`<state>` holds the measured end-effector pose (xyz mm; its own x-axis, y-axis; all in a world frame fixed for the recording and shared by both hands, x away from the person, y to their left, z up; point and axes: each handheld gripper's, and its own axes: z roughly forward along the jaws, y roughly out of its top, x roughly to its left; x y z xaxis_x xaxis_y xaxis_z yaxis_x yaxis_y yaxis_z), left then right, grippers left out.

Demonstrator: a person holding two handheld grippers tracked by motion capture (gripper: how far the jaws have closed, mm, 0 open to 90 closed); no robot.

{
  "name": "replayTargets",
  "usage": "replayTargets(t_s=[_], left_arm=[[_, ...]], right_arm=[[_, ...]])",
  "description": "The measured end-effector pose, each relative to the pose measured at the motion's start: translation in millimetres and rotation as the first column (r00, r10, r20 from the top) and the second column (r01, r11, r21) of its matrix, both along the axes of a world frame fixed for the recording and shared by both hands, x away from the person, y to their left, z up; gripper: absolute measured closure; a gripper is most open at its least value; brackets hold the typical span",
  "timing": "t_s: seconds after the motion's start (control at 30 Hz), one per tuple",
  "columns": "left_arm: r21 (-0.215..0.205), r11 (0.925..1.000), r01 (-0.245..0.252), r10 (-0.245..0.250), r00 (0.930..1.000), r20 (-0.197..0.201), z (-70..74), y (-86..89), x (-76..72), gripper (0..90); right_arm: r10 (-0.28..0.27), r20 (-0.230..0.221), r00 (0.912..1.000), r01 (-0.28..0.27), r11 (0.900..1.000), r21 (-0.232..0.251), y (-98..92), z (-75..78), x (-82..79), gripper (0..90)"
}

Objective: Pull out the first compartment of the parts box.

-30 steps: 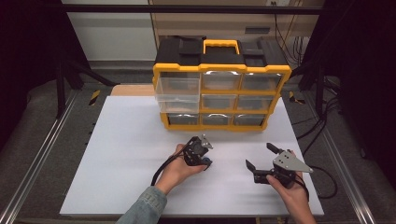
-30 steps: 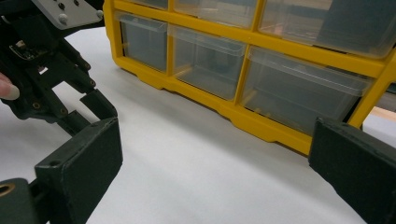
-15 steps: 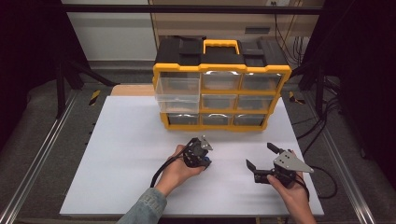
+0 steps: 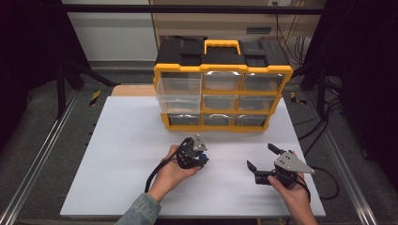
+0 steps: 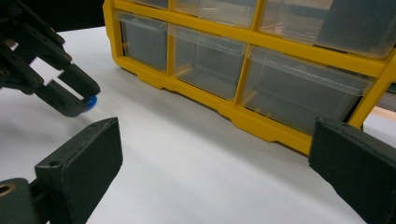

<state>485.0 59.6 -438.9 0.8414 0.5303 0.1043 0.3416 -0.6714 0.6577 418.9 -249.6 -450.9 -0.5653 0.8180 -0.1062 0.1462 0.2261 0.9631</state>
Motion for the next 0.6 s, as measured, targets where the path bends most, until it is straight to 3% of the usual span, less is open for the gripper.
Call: replayTargets(t_s=[0.1, 0.2, 0.3, 0.4, 0.6], left_arm=[[-0.032, 0.9995, -0.007, 0.007, 0.9999, 0.008, 3.2, 5.5, -2.4, 61.9], [-0.037, 0.9993, -0.007, 0.007, 0.9999, 0.012, 5.8, 10.4, -3.4, 61.9], [-0.003, 0.9999, 0.013, -0.012, 0.9996, 0.025, 10.0, 17.4, -2.0, 61.9], [-0.062, 0.9980, -0.013, 0.015, 0.9994, 0.032, 10.9, 19.4, -4.1, 61.9], [-0.074, 0.9968, -0.028, 0.031, 0.9986, 0.044, 15.7, 27.5, -5.5, 61.9]], right_arm=[[-0.001, -0.006, 1.0000, 0.001, 1.000, -0.001, 0.1, -0.2, -0.1, 3.6], [0.000, -0.007, 1.0000, 0.000, 1.000, -0.003, 0.4, -0.7, 0.2, 3.9], [-0.002, -0.009, 1.0000, 0.002, 1.000, -0.003, 0.6, -0.7, 0.2, 3.9], [-0.001, -0.006, 1.0000, 0.001, 1.000, -0.004, 0.2, -0.6, 0.1, 3.9], [-0.001, -0.010, 0.9999, 0.001, 1.000, -0.003, 0.5, -0.9, 0.3, 3.9]])
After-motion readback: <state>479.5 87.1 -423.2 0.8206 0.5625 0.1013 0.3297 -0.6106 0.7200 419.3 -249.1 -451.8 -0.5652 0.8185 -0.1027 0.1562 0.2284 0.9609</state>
